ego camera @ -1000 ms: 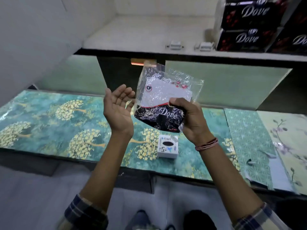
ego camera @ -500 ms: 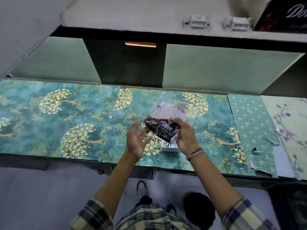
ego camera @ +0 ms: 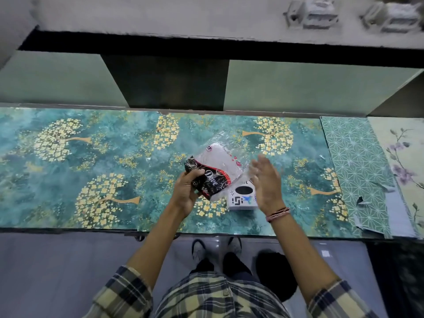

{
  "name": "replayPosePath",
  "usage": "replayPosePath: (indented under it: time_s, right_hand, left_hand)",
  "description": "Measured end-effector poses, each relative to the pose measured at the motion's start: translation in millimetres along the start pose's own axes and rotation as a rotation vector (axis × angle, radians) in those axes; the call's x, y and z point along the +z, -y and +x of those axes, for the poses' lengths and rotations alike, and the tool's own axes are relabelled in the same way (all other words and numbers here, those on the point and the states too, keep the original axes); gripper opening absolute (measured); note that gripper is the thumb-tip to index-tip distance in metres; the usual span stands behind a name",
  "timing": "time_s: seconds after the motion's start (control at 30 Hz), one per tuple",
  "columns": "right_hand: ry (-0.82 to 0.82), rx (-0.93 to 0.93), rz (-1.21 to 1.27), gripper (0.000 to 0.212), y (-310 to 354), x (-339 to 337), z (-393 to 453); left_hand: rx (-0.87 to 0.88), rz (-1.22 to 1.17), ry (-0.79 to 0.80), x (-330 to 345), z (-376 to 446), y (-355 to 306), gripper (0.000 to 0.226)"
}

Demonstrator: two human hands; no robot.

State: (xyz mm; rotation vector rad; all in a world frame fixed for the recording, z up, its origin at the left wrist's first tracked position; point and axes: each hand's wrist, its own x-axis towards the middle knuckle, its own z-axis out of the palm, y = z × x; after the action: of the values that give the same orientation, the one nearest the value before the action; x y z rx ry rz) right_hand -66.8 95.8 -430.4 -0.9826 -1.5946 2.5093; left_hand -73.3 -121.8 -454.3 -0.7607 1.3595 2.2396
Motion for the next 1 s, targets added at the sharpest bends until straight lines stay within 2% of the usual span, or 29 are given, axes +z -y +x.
replayPosePath:
  time_s: [0.07,0.17,0.3,0.47,0.57,0.6,0.63,0.73,0.87,0.93,1.0]
  right_hand:
    - [-0.024,-0.109,-0.06,0.017,11.7,-9.9,17.7]
    - [0.135,-0.144,-0.217,0.027,29.5,-13.6,32.7]
    - [0.383,-0.018,-0.463,0.023,34.9,-4.8,41.0]
    - [0.557,0.216,-0.416,0.024,25.5,1.9,44.5]
    - [0.587,0.331,-0.429,0.018,16.2,-0.4,47.5]
    - [0.597,0.358,-0.425,0.008,12.0,-1.1,49.0]
    - [0.595,0.375,-0.415,0.008,8.9,-0.9,50.6]
    - [0.605,0.406,-0.413,0.021,9.7,7.1,44.6]
    - [0.644,0.455,-0.309,0.008,5.3,9.1,42.3]
    - [0.649,0.481,-0.291,0.043,-4.2,5.3,47.1]
    - [0.613,0.473,-0.285,0.058,-15.4,-1.4,52.6]
  left_hand:
    - [0.021,0.028,-0.01,-7.0,6.0,-5.2,0.053]
    - [0.052,0.073,-0.005,-10.8,12.4,-11.8,0.067]
    - [0.078,0.111,0.028,-10.0,16.3,-15.4,0.05]
    - [0.067,0.11,0.087,-3.1,17.1,-16.1,0.038]
    - [0.056,0.163,0.085,2.6,15.6,-16.3,0.043]
    - [0.055,0.177,0.083,3.6,15.8,-15.8,0.044]
    - [0.055,0.189,0.084,5.1,15.7,-15.6,0.044]
    - [0.05,0.187,0.088,8.3,15.7,-14.9,0.043]
    - [0.05,0.206,0.094,15.3,12.0,-15.0,0.04]
    - [0.044,0.218,0.091,16.8,10.8,-14.8,0.042]
    - [0.035,0.22,0.099,15.6,11.7,-14.2,0.045]
